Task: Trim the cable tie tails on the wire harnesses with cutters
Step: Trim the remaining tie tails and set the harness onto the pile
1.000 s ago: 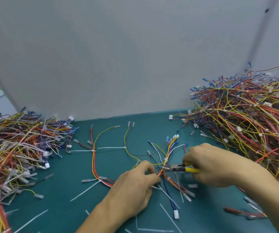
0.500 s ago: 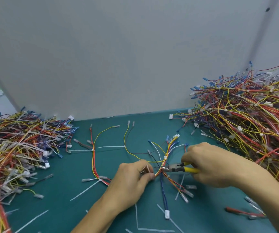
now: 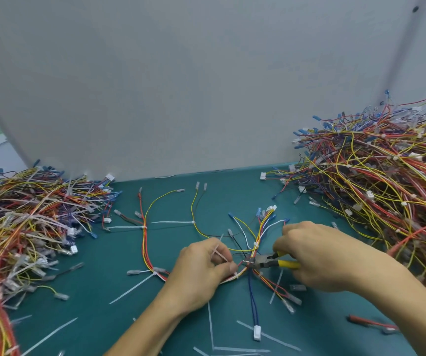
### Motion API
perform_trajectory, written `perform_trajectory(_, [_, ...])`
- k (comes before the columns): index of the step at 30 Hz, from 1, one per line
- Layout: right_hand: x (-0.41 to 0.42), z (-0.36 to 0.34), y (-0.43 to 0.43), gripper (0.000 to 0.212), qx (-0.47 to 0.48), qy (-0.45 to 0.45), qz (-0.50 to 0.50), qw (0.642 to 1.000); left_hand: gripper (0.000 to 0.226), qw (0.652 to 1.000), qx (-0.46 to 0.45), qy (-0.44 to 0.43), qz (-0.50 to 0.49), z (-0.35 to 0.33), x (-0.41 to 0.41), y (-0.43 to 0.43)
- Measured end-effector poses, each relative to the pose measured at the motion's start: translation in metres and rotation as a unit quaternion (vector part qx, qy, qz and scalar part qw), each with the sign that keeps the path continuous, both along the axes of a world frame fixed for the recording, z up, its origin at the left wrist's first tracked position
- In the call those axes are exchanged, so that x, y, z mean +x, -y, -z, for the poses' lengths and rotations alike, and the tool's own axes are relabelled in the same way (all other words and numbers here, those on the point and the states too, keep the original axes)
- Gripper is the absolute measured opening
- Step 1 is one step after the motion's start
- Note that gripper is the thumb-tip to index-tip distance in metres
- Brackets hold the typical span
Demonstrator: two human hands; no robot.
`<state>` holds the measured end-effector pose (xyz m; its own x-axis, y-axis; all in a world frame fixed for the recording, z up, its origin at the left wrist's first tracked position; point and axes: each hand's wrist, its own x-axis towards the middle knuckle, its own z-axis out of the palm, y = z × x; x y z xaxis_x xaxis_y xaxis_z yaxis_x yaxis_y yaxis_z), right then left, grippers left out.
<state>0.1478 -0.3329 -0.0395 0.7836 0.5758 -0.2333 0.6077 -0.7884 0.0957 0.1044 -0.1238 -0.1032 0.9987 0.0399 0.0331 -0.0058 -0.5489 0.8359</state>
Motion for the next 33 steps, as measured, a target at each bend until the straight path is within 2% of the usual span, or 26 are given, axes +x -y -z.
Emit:
perform_trajectory(4, [-0.001, 0.005, -0.004, 0.028, 0.008, 0.021, -0.018, 1.0, 0.015, 0.999, -0.054, -0.002, -0.001, -0.002, 0.0, -0.002])
perform_trajectory(19, [0.003, 0.018, -0.008, 0.01, 0.025, 0.063, -0.054, 0.996, 0.016, 0.996, -0.091, 0.005, 0.02, -0.003, -0.002, -0.004])
perform_trajectory(28, [0.005, 0.018, -0.008, 0.013, 0.03, 0.05, -0.082, 0.995, 0.021, 0.995, -0.1, 0.009, 0.018, -0.004, -0.003, -0.003])
perform_trajectory(33, [0.004, 0.021, -0.009, 0.017, 0.015, 0.078, -0.085, 0.993, 0.02, 0.994, -0.106, 0.015, 0.016, -0.003, -0.003, -0.003])
